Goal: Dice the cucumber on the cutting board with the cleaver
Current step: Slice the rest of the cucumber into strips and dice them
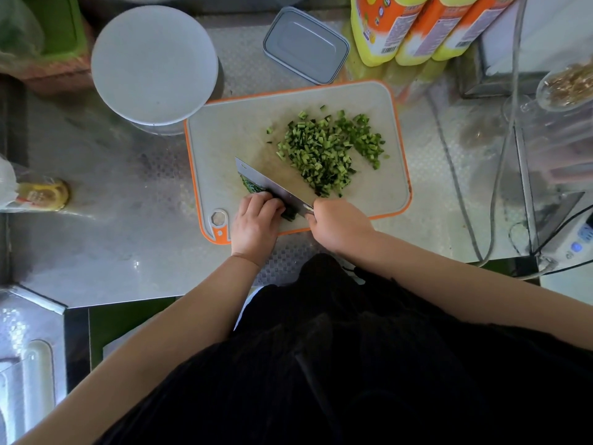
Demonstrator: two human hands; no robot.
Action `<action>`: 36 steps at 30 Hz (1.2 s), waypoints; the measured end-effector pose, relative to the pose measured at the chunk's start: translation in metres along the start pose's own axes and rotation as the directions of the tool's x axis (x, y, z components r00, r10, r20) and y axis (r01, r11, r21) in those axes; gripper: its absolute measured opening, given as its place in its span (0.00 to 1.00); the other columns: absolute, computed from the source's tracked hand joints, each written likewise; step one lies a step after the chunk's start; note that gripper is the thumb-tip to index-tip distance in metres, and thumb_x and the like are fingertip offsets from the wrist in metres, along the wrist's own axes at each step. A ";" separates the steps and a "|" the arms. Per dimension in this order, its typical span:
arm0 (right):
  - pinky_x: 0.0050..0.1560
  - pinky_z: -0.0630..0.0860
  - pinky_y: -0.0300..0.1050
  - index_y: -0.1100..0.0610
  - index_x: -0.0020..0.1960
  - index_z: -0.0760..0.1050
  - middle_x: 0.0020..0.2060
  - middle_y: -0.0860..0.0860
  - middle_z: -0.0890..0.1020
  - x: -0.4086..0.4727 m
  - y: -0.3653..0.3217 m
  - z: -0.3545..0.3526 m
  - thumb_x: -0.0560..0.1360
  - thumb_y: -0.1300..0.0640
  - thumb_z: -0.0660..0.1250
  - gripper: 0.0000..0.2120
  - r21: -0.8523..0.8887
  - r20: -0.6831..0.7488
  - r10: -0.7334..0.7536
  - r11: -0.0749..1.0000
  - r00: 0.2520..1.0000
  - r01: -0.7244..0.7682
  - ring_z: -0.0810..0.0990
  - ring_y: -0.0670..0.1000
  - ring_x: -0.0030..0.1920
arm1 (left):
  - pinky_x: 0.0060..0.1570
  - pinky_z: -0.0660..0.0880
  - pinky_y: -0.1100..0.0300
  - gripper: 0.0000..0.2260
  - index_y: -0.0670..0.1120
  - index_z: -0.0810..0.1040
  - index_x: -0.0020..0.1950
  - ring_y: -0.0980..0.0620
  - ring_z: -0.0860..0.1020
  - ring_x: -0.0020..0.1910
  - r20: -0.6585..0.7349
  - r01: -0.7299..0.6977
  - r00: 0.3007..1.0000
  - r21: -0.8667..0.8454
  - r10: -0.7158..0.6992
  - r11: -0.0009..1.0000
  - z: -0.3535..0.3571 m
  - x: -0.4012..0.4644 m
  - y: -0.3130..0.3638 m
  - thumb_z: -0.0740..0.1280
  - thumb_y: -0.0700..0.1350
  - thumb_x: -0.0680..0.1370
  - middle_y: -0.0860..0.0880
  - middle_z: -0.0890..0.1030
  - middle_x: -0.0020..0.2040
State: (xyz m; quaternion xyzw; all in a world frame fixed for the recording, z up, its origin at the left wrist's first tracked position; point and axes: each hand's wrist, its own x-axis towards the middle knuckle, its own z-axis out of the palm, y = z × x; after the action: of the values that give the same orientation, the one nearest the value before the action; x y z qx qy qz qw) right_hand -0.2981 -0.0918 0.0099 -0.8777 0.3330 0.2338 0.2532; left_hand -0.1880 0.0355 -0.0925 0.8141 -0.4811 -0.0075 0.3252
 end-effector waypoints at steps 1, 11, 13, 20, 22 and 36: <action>0.35 0.66 0.46 0.56 0.43 0.65 0.32 0.51 0.69 0.000 -0.001 -0.001 0.81 0.52 0.56 0.10 -0.008 0.006 -0.004 1.000 1.000 0.004 0.71 0.55 0.36 | 0.50 0.73 0.53 0.06 0.39 0.82 0.48 0.44 0.72 0.51 0.002 0.003 1.000 -0.010 -0.003 1.000 0.000 0.000 0.000 0.67 0.40 0.77 0.43 0.79 0.48; 0.39 0.68 0.47 0.58 0.49 0.72 0.35 0.52 0.70 0.014 -0.019 -0.013 0.78 0.62 0.59 0.04 -0.100 0.085 0.034 0.995 0.996 -0.026 0.73 0.57 0.40 | 0.50 0.71 0.57 0.05 0.39 0.82 0.48 0.43 0.72 0.49 -0.001 0.039 0.999 -0.058 -0.039 0.998 0.000 0.002 -0.004 0.68 0.39 0.76 0.42 0.79 0.48; 0.39 0.69 0.46 0.59 0.50 0.72 0.35 0.52 0.69 0.013 -0.021 -0.009 0.79 0.63 0.58 0.05 -0.115 0.071 0.033 0.993 0.997 -0.025 0.72 0.57 0.40 | 0.50 0.71 0.57 0.04 0.39 0.82 0.47 0.43 0.72 0.49 -0.009 0.036 0.999 -0.062 -0.037 0.997 0.000 0.001 -0.004 0.69 0.39 0.76 0.42 0.80 0.48; 0.36 0.69 0.47 0.59 0.46 0.68 0.36 0.52 0.71 0.009 -0.011 0.009 0.79 0.60 0.58 0.04 0.001 0.030 0.002 1.000 1.000 -0.002 0.77 0.59 0.42 | 0.51 0.72 0.56 0.05 0.39 0.82 0.48 0.44 0.73 0.50 -0.006 0.023 1.000 -0.053 -0.023 0.998 0.001 0.001 -0.004 0.68 0.39 0.77 0.42 0.80 0.48; 0.37 0.69 0.47 0.58 0.44 0.67 0.34 0.51 0.70 0.016 -0.005 0.002 0.80 0.55 0.59 0.08 0.056 0.076 0.032 0.998 0.997 -0.037 0.75 0.57 0.41 | 0.52 0.73 0.55 0.06 0.39 0.82 0.48 0.43 0.73 0.51 -0.003 0.017 1.000 -0.043 -0.017 0.999 0.001 0.000 -0.003 0.66 0.39 0.78 0.42 0.80 0.48; 0.34 0.66 0.46 0.58 0.41 0.67 0.31 0.51 0.70 0.018 0.006 0.011 0.79 0.51 0.59 0.12 0.147 0.000 0.030 0.989 1.000 -0.030 0.73 0.55 0.36 | 0.52 0.71 0.56 0.04 0.39 0.81 0.48 0.44 0.72 0.52 0.028 0.027 0.999 -0.026 -0.026 0.999 -0.003 0.000 -0.002 0.68 0.38 0.76 0.42 0.79 0.48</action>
State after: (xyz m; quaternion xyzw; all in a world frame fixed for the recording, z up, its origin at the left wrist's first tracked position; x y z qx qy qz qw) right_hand -0.2933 -0.0980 -0.0103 -0.8518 0.3628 0.2114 0.3132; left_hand -0.1851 0.0378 -0.0910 0.8159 -0.4745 -0.0296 0.3290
